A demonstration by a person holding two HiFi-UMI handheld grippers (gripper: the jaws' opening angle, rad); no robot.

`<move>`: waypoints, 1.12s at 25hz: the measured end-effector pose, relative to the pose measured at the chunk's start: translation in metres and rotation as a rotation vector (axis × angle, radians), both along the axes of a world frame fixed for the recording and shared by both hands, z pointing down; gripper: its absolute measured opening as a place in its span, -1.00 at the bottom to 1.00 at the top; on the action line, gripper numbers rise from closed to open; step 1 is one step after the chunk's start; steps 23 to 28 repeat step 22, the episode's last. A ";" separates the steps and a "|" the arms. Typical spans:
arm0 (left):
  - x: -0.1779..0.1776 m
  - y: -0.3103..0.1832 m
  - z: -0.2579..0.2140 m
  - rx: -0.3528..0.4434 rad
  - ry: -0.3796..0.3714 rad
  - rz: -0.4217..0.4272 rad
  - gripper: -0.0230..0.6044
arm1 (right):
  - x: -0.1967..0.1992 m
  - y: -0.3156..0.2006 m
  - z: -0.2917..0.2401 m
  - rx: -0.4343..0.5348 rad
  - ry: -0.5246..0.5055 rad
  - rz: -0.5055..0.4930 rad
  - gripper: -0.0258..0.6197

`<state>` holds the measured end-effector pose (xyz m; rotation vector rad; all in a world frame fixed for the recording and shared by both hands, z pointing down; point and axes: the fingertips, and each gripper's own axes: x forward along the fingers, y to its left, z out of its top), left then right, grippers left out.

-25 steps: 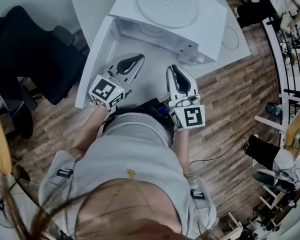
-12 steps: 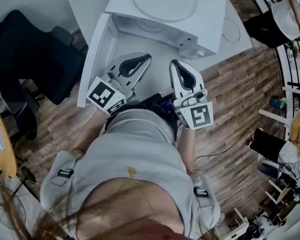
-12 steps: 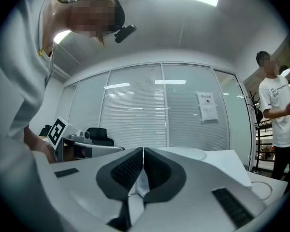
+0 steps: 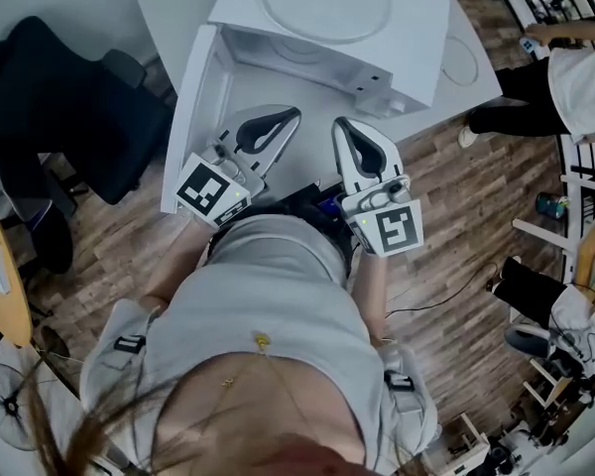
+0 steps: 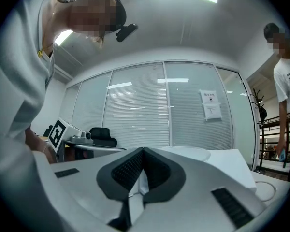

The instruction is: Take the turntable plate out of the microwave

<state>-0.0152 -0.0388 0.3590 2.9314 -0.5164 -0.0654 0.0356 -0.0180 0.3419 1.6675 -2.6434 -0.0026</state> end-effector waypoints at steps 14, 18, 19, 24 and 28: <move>0.004 -0.005 0.006 -0.005 -0.026 -0.008 -0.83 | 0.004 -0.005 0.002 0.002 0.001 -0.001 -0.87; 0.007 -0.003 0.008 -0.011 -0.021 -0.004 -0.83 | 0.006 -0.005 0.004 -0.002 0.006 0.001 -0.87; 0.008 -0.003 0.008 -0.013 -0.020 -0.003 -0.83 | 0.006 -0.005 0.004 -0.002 0.007 0.001 -0.87; 0.007 -0.003 0.009 -0.021 -0.016 -0.005 -0.83 | 0.007 -0.004 0.005 -0.004 0.008 0.002 -0.87; 0.007 -0.003 0.009 -0.021 -0.016 -0.005 -0.83 | 0.007 -0.004 0.005 -0.004 0.008 0.002 -0.87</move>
